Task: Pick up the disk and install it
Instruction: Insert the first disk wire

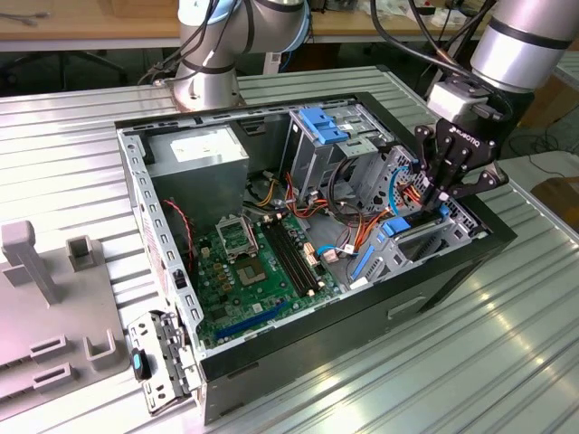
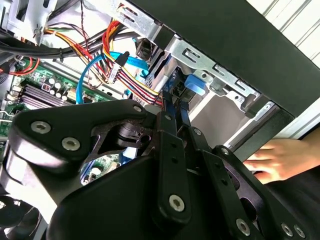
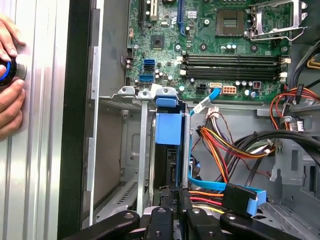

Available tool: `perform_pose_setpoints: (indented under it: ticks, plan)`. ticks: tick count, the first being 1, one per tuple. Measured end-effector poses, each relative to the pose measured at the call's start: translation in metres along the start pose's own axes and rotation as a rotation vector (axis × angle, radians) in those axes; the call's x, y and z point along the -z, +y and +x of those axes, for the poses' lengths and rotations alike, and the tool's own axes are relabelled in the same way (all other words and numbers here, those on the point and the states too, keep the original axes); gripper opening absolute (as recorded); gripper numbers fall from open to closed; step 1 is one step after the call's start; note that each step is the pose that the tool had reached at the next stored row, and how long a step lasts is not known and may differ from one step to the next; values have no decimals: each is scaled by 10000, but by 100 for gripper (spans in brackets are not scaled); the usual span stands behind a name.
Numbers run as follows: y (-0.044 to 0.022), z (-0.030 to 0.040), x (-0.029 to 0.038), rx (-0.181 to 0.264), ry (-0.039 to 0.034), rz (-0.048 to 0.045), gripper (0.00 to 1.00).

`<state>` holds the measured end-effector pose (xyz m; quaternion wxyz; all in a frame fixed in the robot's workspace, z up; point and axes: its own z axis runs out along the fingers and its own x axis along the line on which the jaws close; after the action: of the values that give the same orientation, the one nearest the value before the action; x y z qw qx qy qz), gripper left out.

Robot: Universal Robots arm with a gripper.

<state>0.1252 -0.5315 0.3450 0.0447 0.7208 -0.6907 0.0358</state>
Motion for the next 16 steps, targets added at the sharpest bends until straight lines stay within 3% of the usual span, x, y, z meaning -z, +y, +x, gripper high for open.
perform_pose_setpoints:
  ticks: [2, 7, 16]
  plan:
    - [5, -1, 0, -114, 2, 65, 17]
    - [41, -2, 0, -278, 2, 85, 17]
    - [43, -4, -19, -342, -11, 146, 17]
